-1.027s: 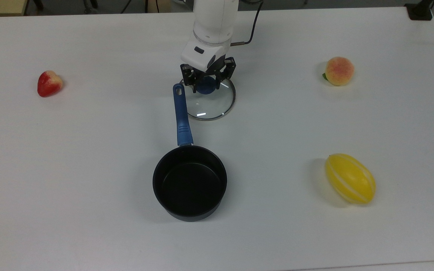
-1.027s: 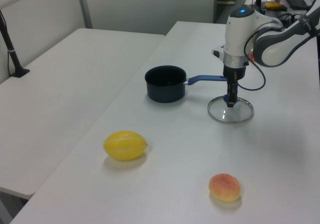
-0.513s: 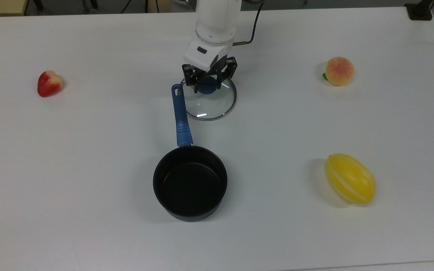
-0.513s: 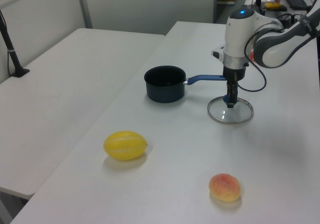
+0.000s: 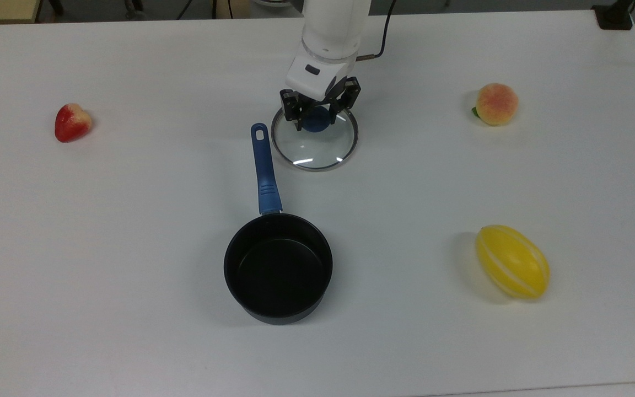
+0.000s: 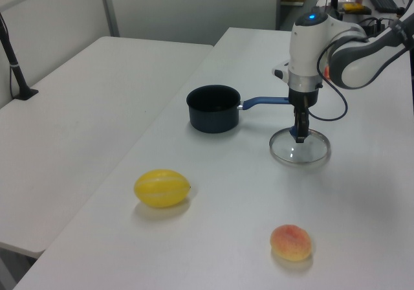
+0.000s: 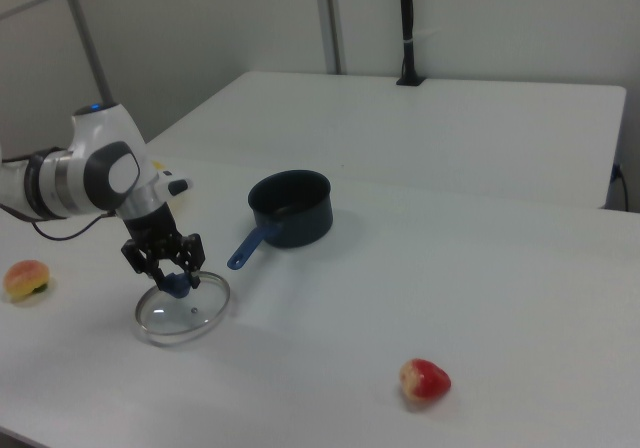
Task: Close lid
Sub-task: 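Lift the glass lid up off the table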
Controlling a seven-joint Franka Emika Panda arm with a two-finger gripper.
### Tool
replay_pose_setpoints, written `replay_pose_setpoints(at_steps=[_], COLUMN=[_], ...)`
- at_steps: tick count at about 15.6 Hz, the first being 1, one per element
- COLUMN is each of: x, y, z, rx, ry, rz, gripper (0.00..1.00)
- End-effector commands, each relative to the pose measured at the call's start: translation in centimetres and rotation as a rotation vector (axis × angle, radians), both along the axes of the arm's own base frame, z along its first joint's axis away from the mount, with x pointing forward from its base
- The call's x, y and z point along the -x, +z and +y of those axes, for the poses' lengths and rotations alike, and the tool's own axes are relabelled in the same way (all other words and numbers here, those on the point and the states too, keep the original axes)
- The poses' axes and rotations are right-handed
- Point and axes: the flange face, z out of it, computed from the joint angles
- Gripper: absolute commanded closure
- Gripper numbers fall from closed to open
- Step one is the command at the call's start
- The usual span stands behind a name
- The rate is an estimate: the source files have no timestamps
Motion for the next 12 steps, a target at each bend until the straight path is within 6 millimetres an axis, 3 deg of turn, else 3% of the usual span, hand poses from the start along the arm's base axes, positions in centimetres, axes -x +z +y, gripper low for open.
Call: replay_pose_setpoints(at_steps=[1,8,12], x=[-0.5,-3.5,-5.4], y=[4.9,15.1,19.5], z=[1.7,3.1,2.6], rx=[-0.004,-0.068,-0.096], ry=[-0.024,-0.123,-0.224], rz=[0.016,-0.039,-0.097], gripper=[0.9,0.93,0.95])
